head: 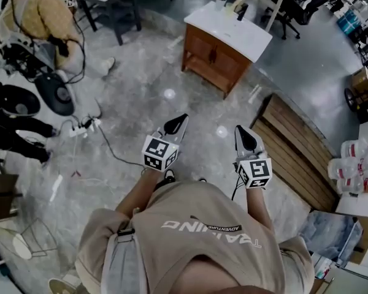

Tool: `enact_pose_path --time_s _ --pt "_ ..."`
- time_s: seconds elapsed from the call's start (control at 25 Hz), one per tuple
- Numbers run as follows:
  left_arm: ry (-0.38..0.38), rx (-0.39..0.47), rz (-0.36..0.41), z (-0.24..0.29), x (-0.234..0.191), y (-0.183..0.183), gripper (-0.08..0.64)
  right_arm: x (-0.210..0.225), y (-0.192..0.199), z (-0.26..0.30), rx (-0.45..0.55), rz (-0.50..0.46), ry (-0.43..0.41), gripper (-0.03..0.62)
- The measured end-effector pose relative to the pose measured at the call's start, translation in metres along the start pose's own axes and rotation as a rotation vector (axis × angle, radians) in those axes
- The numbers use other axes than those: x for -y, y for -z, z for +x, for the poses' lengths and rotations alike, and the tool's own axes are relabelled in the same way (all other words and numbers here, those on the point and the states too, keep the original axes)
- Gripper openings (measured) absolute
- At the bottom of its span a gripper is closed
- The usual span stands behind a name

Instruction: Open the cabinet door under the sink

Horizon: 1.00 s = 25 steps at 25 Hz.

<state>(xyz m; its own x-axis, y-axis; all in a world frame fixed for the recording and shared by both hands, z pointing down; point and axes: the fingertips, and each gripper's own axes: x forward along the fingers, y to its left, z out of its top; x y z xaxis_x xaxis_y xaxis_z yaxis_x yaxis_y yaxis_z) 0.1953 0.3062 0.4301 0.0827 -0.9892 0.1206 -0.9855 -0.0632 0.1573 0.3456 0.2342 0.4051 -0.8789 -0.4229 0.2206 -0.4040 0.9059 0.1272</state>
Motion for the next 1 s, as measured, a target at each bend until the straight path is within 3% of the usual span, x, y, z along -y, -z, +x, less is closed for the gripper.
enact_pose_path --time_s 0.48,0.68,1.0 --pt "0.052 -0.021 -0.004 0.000 -0.061 0.005 0.017 -0.033 0.007 0.041 -0.034 0.007 0.075 0.002" --pt "0.058 -0.024 -0.023 0.014 -0.070 0.003 0.017 -0.032 0.023 0.058 -0.108 0.014 0.039 0.002" --pt "-0.021 -0.120 -0.044 0.048 -0.123 0.024 0.017 0.006 0.036 0.127 -0.096 0.031 0.016 0.002"
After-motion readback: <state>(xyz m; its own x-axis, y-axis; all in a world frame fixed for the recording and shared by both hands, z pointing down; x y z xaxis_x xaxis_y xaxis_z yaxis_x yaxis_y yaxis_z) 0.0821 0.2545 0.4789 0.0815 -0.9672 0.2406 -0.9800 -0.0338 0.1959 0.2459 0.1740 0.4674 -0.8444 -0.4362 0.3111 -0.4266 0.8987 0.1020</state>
